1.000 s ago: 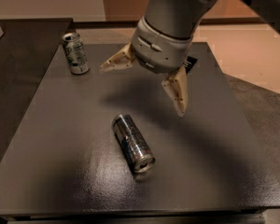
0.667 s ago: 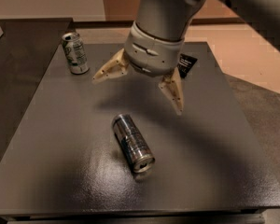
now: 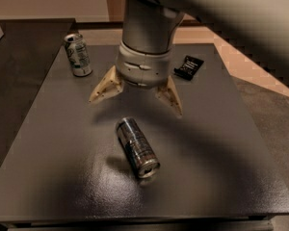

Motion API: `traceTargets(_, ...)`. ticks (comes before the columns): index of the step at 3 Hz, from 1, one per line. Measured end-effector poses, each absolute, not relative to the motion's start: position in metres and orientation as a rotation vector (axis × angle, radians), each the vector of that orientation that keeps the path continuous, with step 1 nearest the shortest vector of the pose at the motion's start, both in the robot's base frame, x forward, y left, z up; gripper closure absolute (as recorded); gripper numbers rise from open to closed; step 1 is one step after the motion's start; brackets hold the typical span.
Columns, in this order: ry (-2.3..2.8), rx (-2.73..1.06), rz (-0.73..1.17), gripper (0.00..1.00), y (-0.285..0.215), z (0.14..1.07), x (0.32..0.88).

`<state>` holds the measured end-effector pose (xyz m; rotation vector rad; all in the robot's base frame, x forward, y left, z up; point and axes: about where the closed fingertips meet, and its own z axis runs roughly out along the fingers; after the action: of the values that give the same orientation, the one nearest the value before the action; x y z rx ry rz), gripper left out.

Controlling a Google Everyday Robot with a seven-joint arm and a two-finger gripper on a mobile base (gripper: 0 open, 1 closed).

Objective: Pick redbull can

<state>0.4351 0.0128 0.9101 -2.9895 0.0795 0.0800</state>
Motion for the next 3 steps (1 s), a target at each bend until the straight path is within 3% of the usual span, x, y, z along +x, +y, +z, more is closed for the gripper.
traceTargets(3, -0.056, -3.120, 0.095, 0.00, 0.016, 0.859, 0.425)
